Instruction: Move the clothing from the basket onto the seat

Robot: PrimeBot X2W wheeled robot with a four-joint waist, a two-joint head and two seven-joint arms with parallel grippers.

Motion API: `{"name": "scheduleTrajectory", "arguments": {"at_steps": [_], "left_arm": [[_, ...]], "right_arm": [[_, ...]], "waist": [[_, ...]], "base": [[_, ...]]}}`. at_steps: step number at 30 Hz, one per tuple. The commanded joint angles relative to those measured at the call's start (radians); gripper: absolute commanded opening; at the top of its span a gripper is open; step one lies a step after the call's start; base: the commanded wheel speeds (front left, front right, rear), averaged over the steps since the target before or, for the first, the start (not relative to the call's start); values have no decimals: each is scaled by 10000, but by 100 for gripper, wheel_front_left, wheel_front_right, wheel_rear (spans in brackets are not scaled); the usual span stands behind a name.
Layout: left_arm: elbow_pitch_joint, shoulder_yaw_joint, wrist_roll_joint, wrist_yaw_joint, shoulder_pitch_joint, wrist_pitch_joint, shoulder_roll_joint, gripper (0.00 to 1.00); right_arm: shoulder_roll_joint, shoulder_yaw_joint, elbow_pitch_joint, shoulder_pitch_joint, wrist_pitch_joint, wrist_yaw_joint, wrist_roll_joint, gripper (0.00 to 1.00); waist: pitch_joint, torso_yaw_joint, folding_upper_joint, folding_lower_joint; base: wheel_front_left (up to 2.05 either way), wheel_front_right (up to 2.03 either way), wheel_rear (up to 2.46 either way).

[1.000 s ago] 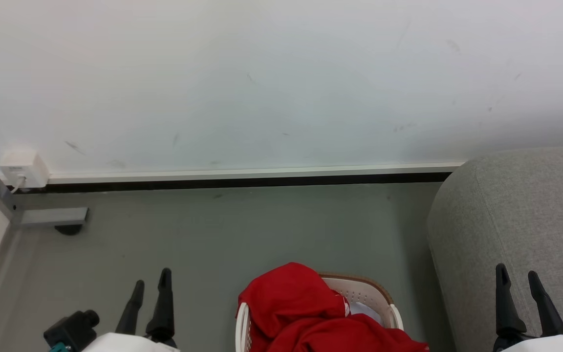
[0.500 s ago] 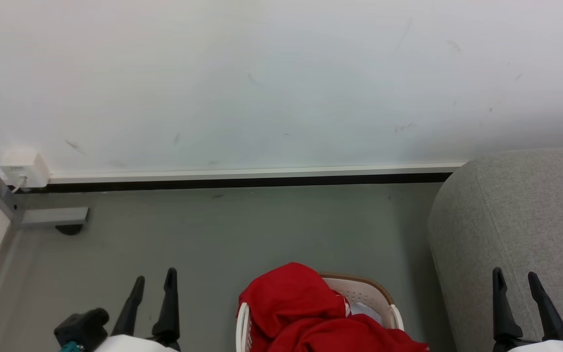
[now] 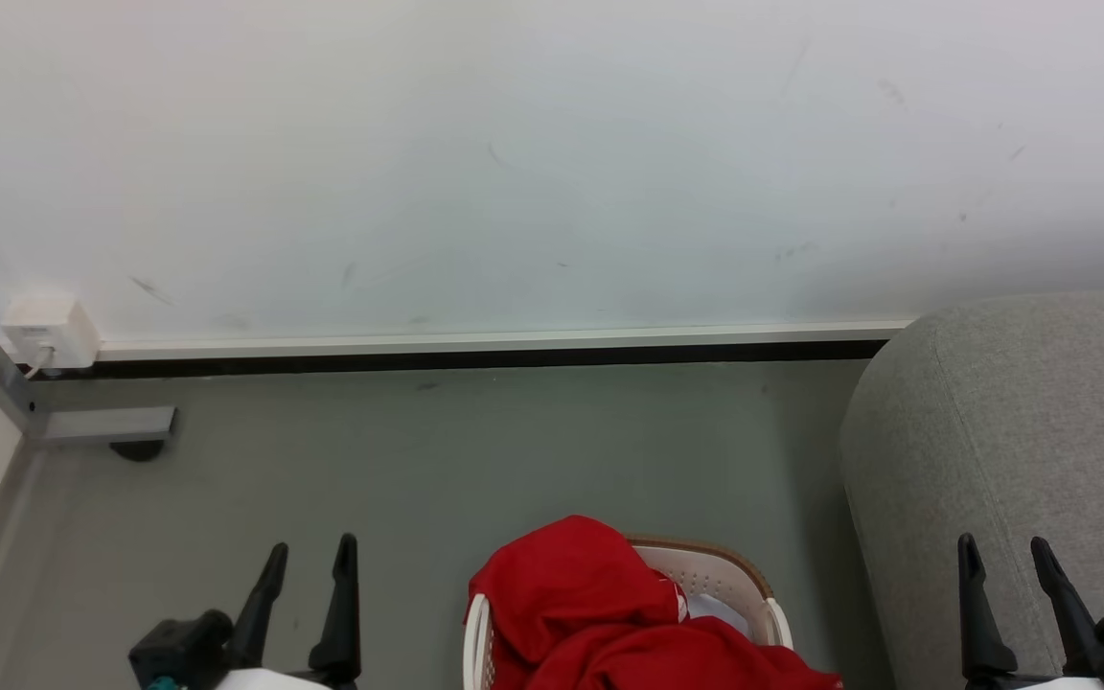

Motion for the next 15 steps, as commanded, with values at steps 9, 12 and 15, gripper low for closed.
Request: {"name": "scheduleTrajectory", "arguments": {"at_steps": [9,12,15], "left_arm": [[97,-64,917,4,156,-284,96,100],[98,-82,1151,9,179,-332,98,100],[97,-118,1344,8,199,-389,98,100]], "right_arm": [[-101,3,100,107,-250,-17,-767,100],[-101,10,109,127,-324,-18,-937,100],[-102,2,109,142,-372,-18,-1164,100]], "waist": [[-3,-17,0,0],[2,-17,0,0],[16,-10,0,0]], "base": [[0,0,0],[0,0,0],[0,0,0]]}}
